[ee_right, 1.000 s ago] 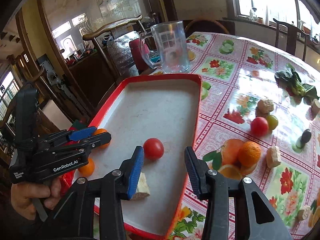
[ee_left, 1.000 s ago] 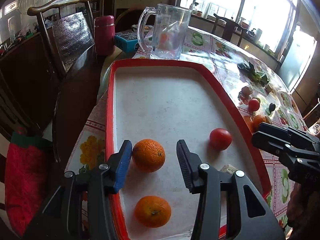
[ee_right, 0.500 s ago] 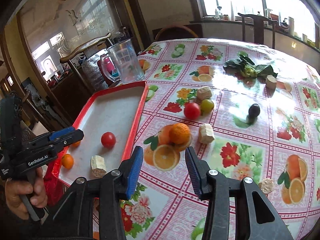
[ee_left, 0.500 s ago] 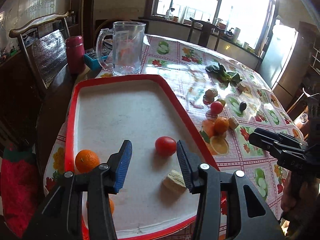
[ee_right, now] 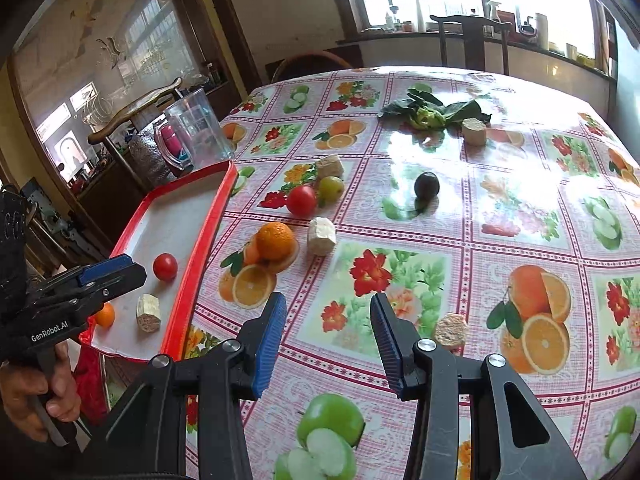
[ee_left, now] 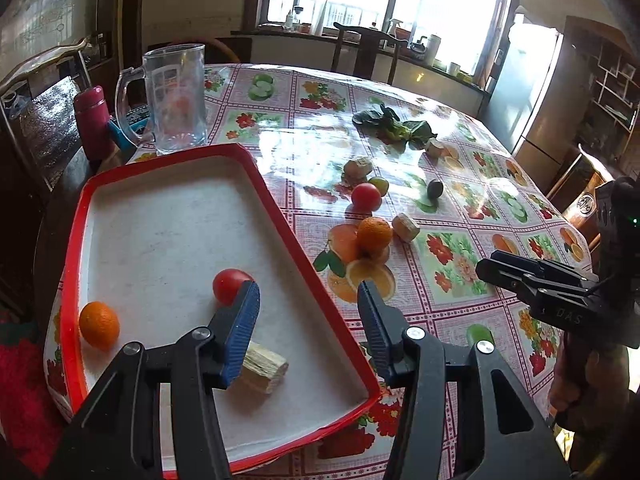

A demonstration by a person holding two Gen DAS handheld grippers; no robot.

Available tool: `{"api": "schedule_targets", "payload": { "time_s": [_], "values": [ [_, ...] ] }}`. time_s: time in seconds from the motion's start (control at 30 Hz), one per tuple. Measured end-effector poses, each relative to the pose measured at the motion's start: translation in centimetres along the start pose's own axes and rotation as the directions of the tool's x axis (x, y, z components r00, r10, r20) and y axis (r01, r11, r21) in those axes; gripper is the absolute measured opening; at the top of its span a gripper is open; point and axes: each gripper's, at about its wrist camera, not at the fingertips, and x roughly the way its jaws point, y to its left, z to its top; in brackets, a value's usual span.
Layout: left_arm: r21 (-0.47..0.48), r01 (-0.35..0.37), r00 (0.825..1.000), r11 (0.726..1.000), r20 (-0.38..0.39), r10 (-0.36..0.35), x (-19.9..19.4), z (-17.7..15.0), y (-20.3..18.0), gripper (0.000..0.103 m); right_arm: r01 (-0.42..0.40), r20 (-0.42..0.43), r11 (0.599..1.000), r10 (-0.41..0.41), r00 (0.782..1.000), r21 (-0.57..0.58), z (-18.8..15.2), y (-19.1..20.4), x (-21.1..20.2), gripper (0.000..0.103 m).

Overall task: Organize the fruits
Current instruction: 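Move the left tool to a third orange while the right tool approaches the dark plum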

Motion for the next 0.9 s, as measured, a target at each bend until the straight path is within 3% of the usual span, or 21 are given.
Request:
{"api": "schedule_targets", "payload": {
  "time_s": [0.43,0.9],
  "values": [
    [0.088,0.046,0.998,0.995,-0.038,-0.042,2.9,1.7,-4.1,0.049,0.065,0.009,0.997,-0.065,0.998,0.029,1.6,-4.0,0.6,0.045],
    [0.153,0.050,0.989,0.987,-0.146,-0.027,8.9,3.4,-6.2,0.049,0.085,-0.022,0.996,-0.084,0.996,0.041,5.6,-7.1,5.7,0.045]
  ]
}}
